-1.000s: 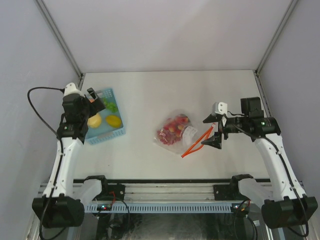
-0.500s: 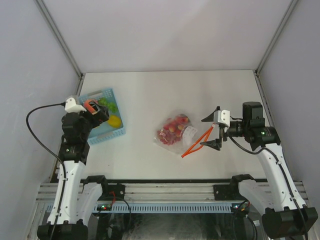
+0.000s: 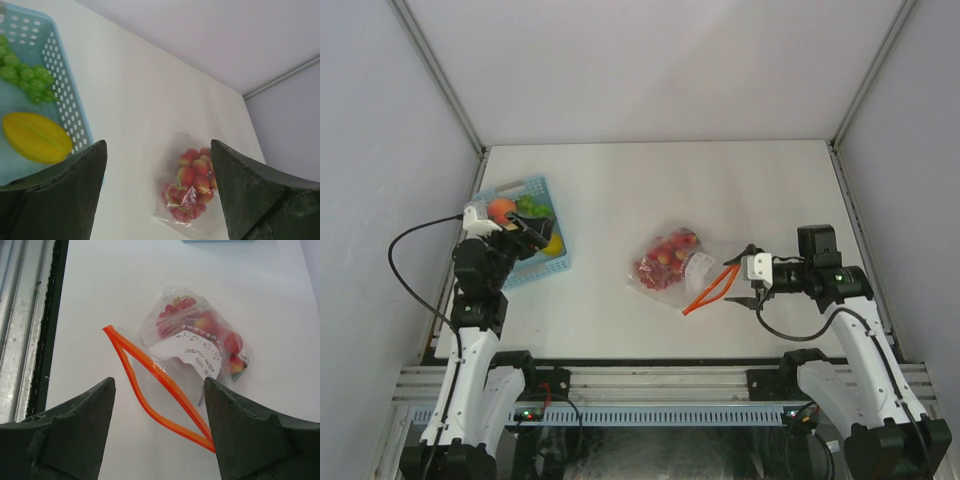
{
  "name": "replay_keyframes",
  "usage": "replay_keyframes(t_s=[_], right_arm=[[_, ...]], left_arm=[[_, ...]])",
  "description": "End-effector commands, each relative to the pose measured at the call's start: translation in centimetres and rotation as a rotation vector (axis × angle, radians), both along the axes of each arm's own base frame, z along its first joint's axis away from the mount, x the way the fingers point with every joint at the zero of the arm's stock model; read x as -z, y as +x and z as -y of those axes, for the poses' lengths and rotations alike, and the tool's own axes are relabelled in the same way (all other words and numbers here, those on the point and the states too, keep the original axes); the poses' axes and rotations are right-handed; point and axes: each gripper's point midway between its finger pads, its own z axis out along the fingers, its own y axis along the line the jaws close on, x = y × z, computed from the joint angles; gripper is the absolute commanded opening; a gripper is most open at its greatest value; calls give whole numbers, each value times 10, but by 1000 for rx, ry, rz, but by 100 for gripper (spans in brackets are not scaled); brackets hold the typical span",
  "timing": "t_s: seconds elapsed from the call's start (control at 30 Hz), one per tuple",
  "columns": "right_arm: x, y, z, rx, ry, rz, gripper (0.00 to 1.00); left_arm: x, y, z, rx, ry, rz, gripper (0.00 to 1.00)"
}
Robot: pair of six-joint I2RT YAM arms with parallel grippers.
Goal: Open the zip-top bag and remove the fake food
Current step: Pick up the fake fruit from the zipper food storage bag.
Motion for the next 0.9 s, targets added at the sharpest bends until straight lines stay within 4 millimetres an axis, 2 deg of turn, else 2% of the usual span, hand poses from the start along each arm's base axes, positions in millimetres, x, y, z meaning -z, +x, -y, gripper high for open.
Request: replay_keyframes(t_s=[0.0,0.13,0.23,0.4,0.5,0.67,0.87], right_arm=[[6,2,3,-24,-36,125,68],[13,3,5,-18,-47,161,58],[21,3,6,-19,-62,173,46],[40,3,5,-47,-97,196,29],[55,11,2,-36,-124,223,21],[80,32,-8,-10,-174,336,15],[90,51,-17,27,-164,483,13]], left_arm=[[-18,-4,25,106,-47,72,87],[-18,-8,46,153,-15,89,87],[-11,-8,64,195,-14,68,87],[-6,-3,93,265,-13,57,87],[-3,1,114,315,-13,52,87],[7,15,147,380,-2,4,87],[21,41,172,382,-17,-31,89]])
